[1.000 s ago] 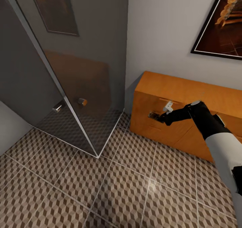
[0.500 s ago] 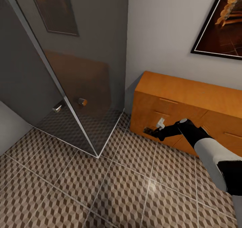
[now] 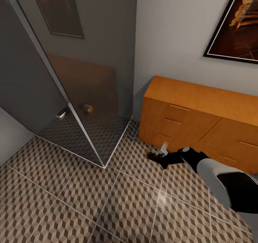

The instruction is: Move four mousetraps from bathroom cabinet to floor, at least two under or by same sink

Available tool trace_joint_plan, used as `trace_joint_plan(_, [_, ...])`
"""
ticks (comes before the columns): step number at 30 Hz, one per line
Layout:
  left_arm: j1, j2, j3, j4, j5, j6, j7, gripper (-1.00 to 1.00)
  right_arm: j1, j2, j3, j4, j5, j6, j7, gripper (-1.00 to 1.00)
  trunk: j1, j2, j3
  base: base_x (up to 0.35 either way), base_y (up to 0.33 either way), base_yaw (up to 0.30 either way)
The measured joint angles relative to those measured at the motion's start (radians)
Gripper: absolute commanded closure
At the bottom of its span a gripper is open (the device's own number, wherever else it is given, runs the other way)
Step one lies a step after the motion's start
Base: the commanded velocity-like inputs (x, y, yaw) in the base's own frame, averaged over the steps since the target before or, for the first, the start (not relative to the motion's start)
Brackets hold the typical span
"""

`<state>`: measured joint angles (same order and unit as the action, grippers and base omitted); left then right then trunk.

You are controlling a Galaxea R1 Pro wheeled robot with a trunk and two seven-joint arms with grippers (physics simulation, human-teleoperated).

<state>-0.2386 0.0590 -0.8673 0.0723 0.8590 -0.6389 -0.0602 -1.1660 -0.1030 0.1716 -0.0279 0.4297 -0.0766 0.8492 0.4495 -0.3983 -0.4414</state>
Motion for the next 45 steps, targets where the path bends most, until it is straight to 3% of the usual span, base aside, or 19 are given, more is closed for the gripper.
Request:
trace_joint_plan(3, [0.0,0.0,0.0,0.0,0.0,0.0,0.0,1.0,0.059,0.007,0.004,0.007,0.001,-0.025,-0.02,1.0,0.0,0.0,0.0,0.0,0.0,0.0])
trace_joint_plan(9, [0.0,-0.007,-0.002,-0.001,-0.001,-0.001,-0.001,1.0,0.196,0.015,0.002,0.01,0.004,-0.154,-0.098,1.0,0.0,0.0,0.0,0.0,0.0,0.0])
trace_joint_plan(15, [0.0,-0.008,-0.002,-0.002,-0.001,-0.001,-0.001,1.0,0.31,0.011,0.001,0.01,0.003,-0.195,-0.181,1.0,0.0,0.0,0.0,0.0,0.0,0.0])
trace_joint_plan(21, [0.0,-0.008,0.001,-0.006,-0.001,-0.002,0.001,1.0,0.395,0.008,-0.004,0.01,0.002,-0.249,-0.223,1.0,0.0,0.0,0.0,0.0,0.0,0.0])
trace_joint_plan(30, [-0.001,-0.012,0.005,-0.048,-0.003,0.003,0.007,1.0,0.536,0.009,-0.005,0.01,0.0,-0.366,-0.431,1.0,0.0,0.0,0.0,0.0,0.0,0.0])
trace_joint_plan(32, [-0.002,-0.011,0.002,-0.079,-0.004,0.043,0.008,1.0,0.564,0.011,-0.004,0.011,-0.003,-0.398,-0.466,1.0,0.0,0.0,0.0,0.0,0.0,0.0])
trace_joint_plan(36, [-0.006,-0.002,0.002,-0.179,-0.004,0.212,0.013,1.0,0.601,0.014,-0.006,0.011,-0.034,-0.419,-0.515,1.0,0.0,0.0,0.0,0.0,0.0,0.0])
trace_joint_plan(38, [-0.007,0.015,0.005,-0.282,-0.005,0.292,0.045,1.0,0.618,0.015,-0.006,0.011,-0.078,-0.436,-0.552,1.0,0.0,0.0,0.0,0.0,0.0,0.0])
trace_joint_plan(41, [-0.008,0.032,0.007,-0.409,0.0,0.34,0.122,1.0,0.636,0.017,-0.005,0.011,-0.151,-0.472,-0.596,1.0,0.0,0.0,0.0,0.0,0.0,0.0])
trace_joint_plan(45, [-0.008,0.038,0.007,-0.529,-0.013,0.435,0.202,1.0,0.648,0.035,-0.001,0.01,-0.231,-0.502,-0.663,1.0,0.0,0.0,0.0,0.0,0.0,0.0])
